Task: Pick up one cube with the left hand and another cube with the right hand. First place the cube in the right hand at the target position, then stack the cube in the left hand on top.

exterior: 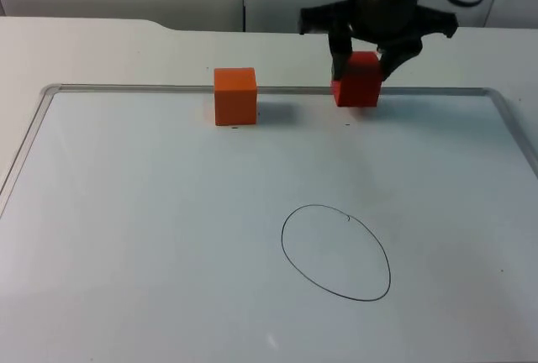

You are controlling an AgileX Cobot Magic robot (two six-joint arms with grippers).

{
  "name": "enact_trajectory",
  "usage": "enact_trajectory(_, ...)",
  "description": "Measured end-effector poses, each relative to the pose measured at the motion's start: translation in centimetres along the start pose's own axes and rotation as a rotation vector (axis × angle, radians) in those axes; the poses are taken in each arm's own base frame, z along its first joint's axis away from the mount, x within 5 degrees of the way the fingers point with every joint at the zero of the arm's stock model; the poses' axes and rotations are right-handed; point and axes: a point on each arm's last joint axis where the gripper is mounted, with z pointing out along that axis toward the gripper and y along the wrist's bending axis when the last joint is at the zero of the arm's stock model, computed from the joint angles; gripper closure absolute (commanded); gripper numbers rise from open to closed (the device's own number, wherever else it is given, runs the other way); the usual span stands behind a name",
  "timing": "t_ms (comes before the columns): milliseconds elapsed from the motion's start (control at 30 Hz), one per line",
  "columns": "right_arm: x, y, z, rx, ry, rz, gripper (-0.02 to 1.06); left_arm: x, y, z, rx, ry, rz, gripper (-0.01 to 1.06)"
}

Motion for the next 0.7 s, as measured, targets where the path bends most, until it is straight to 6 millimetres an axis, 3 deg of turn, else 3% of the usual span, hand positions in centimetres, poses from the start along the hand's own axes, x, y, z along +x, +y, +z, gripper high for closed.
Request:
enact_trajectory(67, -0.7, 0.2, -3.4, -0.033, -0.022, -0.047, 1.05, 0.0, 0.0, 0.0, 0.000, 0.000, 0.000, 0.00)
enact_trajectory(100, -0.7, 0.2, -3.4, -0.033, -0.022, -0.047, 1.05, 0.0, 0.0, 0.0, 0.000, 0.000, 0.000, 0.00)
enact_trajectory(233, -2.2, 0.0, -14.6, -0.104, -0.234, -0.134, 1.05, 0.0, 0.0, 0.0, 0.000, 0.000, 0.000, 0.00)
enact_trajectory(267, -2.2, 0.0, -14.6, -0.104, -0.234, -0.134, 1.05, 0.0, 0.0, 0.0, 0.000, 0.000, 0.000, 0.00)
enact_trajectory(367, -1.8, -0.9, -21.8, -0.101, -0.386, -0.150, 1.05, 0.0, 0.0, 0.0, 0.000, 0.000, 0.000, 0.00)
enact_trajectory(400, -1.8, -0.9, -21.8, -0.101, -0.386, -0.150, 1.05, 0.0, 0.0, 0.0, 0.000, 0.000, 0.000, 0.00)
enact_trajectory(500, 0.3, -2.1, -27.6, -0.090, -0.471, -0.160, 1.05, 0.0, 0.0, 0.0, 0.000, 0.000, 0.000, 0.00)
enact_trajectory(567, 1.0, -2.4, -28.5, -0.086, -0.476, -0.162, 1.05, 0.0, 0.0, 0.0, 0.000, 0.000, 0.000, 0.00)
enact_trajectory(700, 4.5, -3.8, -31.7, -0.063, -0.474, -0.175, 1.05, 0.0, 0.0, 0.0, 0.000, 0.000, 0.000, 0.00)
